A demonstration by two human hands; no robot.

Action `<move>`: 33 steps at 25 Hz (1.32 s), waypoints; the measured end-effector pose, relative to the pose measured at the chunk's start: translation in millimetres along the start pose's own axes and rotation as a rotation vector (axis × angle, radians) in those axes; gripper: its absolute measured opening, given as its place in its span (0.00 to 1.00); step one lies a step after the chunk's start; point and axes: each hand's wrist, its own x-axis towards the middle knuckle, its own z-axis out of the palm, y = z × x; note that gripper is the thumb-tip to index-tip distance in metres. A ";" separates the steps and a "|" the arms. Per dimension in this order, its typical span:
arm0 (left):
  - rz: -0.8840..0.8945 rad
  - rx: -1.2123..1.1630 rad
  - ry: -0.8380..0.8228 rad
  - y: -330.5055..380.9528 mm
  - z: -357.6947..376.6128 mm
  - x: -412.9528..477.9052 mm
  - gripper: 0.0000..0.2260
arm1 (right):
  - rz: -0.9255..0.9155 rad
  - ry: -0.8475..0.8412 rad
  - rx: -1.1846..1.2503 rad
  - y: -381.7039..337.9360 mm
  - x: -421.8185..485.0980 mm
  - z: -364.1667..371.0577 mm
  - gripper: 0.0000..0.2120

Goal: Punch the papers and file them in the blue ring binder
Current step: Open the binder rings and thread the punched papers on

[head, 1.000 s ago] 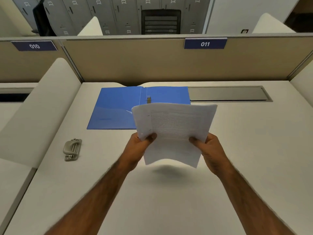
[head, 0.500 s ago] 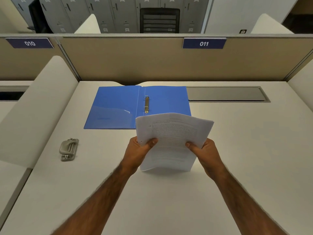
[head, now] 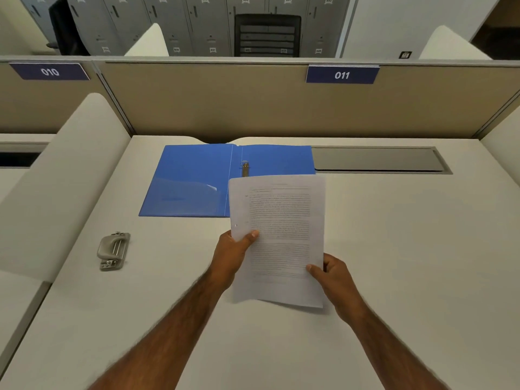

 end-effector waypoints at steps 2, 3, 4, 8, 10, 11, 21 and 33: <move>-0.040 0.065 -0.002 -4.6 1.6 8.7 0.12 | 0.013 0.027 -0.046 7.9 1.3 2.6 0.12; -0.034 0.137 0.011 -7.2 2.4 12.8 0.10 | 0.019 0.042 -0.067 12.0 1.9 3.4 0.11; -0.009 0.247 0.052 -11.7 2.2 18.5 0.11 | 0.027 0.060 -0.080 15.2 1.8 3.3 0.11; 0.172 0.662 0.298 -23.8 -13.3 52.2 0.13 | 0.067 0.113 -0.038 22.7 2.6 -5.4 0.12; 0.249 0.714 0.236 -16.4 -23.4 77.2 0.15 | 0.081 0.135 -0.002 19.1 10.7 -13.0 0.12; 0.267 0.719 0.189 -8.4 -26.1 91.3 0.16 | 0.083 0.141 0.017 14.6 18.3 -17.0 0.12; 0.265 0.753 0.121 30.6 -5.3 200.3 0.12 | 0.110 0.110 0.087 -51.8 164.2 -38.2 0.13; 0.353 0.878 0.041 24.8 6.7 184.3 0.08 | 0.120 0.015 -0.015 -35.2 171.3 -50.5 0.12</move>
